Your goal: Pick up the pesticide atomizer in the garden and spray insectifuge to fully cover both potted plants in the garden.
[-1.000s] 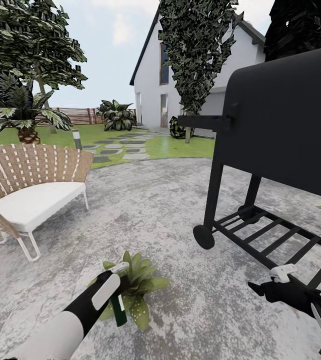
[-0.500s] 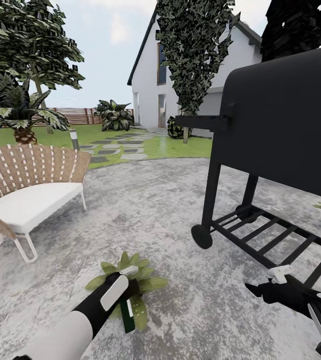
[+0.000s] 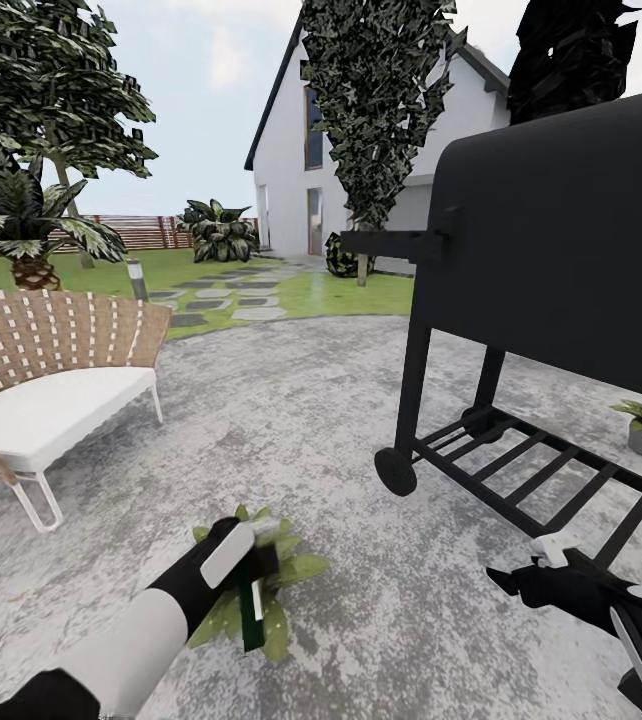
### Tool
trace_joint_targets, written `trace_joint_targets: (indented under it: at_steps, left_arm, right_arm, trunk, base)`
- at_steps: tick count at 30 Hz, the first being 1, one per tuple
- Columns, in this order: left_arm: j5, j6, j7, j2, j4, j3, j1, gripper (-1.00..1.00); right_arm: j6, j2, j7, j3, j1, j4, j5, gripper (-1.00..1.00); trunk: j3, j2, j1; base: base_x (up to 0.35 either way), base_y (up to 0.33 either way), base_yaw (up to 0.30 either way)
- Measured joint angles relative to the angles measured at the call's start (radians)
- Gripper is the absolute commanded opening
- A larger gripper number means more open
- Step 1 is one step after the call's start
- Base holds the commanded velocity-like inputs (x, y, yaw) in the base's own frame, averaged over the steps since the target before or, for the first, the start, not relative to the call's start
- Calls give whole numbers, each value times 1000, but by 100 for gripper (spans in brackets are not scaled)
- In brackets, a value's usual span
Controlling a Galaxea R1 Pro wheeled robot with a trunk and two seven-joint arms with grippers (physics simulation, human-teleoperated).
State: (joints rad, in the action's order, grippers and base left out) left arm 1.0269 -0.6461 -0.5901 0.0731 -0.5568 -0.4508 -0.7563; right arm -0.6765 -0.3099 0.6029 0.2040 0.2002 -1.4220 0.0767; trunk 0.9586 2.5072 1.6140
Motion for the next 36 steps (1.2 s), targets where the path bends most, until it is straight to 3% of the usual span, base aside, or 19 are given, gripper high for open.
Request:
trace_joint_targets:
  at_steps: [4,9,14,27,31,36]
  left_arm:
    - [0,-59,0,-1,24,0,-7,-100]
    - [2,-88,1,-2,26,1,-55,-100]
    - [3,-162,-1,3,27,1,-99,-100]
    - [1,-155,-2,3,131,1,-144,-100]
    - [2,-147,-3,7,141,2,-144,-100]
    - [-1,-125,-5,8,141,1,-144,-100]
  right_arm:
    - [1,-1,1,0,0,0,0,100]
    - [0,-3,2,1,0,0,0,100]
    - [0,-5,2,2,0,0,0,100]
    - [-2,-10,8,3,0,0,0,100]
    - [-2,-11,51,6,0,0,0,100]
    - [1,-11,55,6,0,-1,0,100]
  trunk:
    - [0,0,0]
    - [0,0,0]
    - [0,0,0]
    - [0,0,0]
    - [0,0,0]
    - [0,0,0]
  base:
    - [0,0,0]
    - [0,0,0]
    - [0,0,0]
    - [0,0,0]
    - [0,0,4]
    - [0,0,204]
